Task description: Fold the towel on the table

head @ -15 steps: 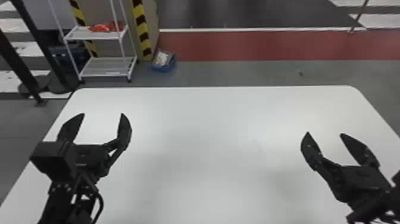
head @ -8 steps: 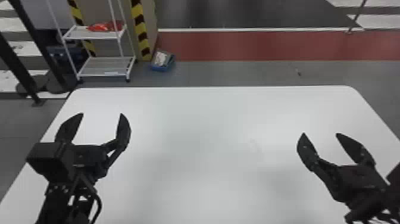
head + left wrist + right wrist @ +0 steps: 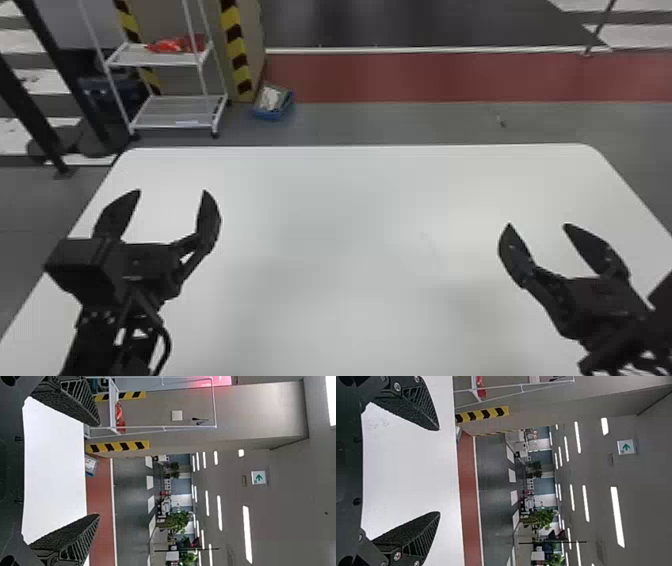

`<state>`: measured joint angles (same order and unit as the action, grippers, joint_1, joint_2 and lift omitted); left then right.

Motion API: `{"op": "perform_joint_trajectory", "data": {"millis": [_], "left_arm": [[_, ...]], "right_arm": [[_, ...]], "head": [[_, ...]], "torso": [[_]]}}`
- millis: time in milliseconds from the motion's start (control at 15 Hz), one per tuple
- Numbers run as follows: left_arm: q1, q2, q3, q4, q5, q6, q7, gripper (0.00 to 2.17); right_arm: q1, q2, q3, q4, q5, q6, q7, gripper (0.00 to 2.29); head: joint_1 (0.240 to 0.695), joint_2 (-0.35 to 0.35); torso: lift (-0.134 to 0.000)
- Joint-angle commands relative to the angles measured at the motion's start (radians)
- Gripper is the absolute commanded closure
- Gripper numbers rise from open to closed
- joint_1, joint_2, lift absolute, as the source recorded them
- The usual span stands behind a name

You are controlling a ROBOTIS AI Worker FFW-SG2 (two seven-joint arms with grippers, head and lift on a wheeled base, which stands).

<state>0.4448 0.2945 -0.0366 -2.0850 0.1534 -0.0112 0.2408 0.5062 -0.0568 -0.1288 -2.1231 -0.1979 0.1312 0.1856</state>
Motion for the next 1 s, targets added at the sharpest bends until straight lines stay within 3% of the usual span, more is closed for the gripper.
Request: {"op": "perform_joint_trajectory", "data": {"millis": [0,933], "left_arm": [[0.000,0.000,-0.002,-0.001,0.000,0.001,0.000,0.08],[0.005,-0.001,-0.005,-0.003,-0.002,0.004,-0.002,0.08]], "right_arm": [[0.000,0.000,0.000,0.000,0.000,0.000,0.000,0.14],[0.001,0.000,0.000,0.000,0.000,0.003,0.006,0.14]], "head": [[0.695,0.027],[0.695,0.025]], "torso": [[-0.128],[-0.128]]}}
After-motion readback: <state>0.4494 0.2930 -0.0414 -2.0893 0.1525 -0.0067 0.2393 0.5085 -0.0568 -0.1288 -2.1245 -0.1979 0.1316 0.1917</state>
